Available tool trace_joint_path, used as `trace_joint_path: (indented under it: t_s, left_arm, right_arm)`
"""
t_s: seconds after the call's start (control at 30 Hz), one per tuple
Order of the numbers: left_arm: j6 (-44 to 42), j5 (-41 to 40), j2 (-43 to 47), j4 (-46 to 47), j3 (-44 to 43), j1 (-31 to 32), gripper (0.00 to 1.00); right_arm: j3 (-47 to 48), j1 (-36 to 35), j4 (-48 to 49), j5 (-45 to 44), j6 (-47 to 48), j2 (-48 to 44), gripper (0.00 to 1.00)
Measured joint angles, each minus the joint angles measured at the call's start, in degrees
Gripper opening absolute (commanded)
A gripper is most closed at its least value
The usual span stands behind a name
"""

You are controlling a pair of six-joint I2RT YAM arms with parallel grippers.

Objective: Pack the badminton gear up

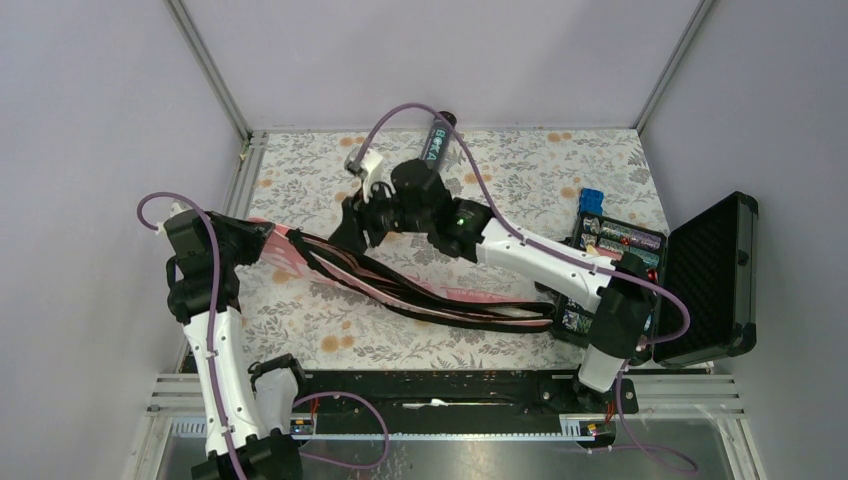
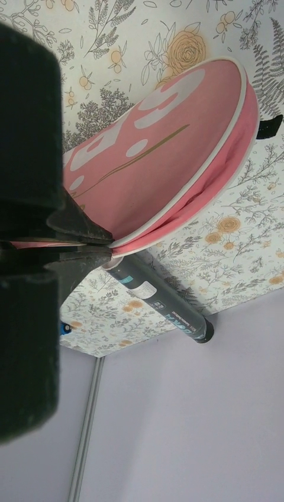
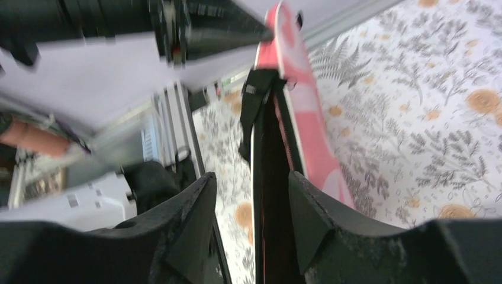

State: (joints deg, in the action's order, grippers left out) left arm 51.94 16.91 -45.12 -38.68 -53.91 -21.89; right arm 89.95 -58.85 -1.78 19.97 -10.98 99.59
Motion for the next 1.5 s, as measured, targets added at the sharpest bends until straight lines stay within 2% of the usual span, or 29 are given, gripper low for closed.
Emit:
trace_joint_path:
  t_s: [0.23,0.47,0.67,0.8,0.97,1.07,1.5]
  left_arm:
    - [-1.2,1.9,0.9,1.1,0.3,0.0,0.00]
    - [-1.4,2.8,2.1,2.4,1.4,0.0,0.00]
    - [-1.5,2.6,2.4,2.3,2.1,-0.2,0.00]
    - [-1.5,2.6,2.4,2.5,2.6,-0.3,0.00]
    - [-1.5,2.7,2.4,2.6,2.6,-0.3,0.00]
    - [-1.5,2.6,2.4,2.6,2.8,-0.3,0.00]
    - [-1.5,2.6,2.4,2.8,2.9,-0.3,0.00]
  right_arm:
    - [13.4,2.6,0.0,-1.1,-10.1,7.5,0.47]
    - [20.8,2.9,-0.3,0.6,-19.0,18.8,0.51]
    - [20.9,3.0,1.3,3.3,-25.8,23.4,0.50]
    - [20.2,3.1,4.5,3.7,-29.8,23.8,0.46]
    - [18.0,3.1,9.4,3.9,-33.3,23.8,0.45]
    - [16.8,3.1,11.2,4.3,-34.8,23.8,0.46]
    - [16.1,3.1,14.6,5.3,-38.2,23.8,0.36]
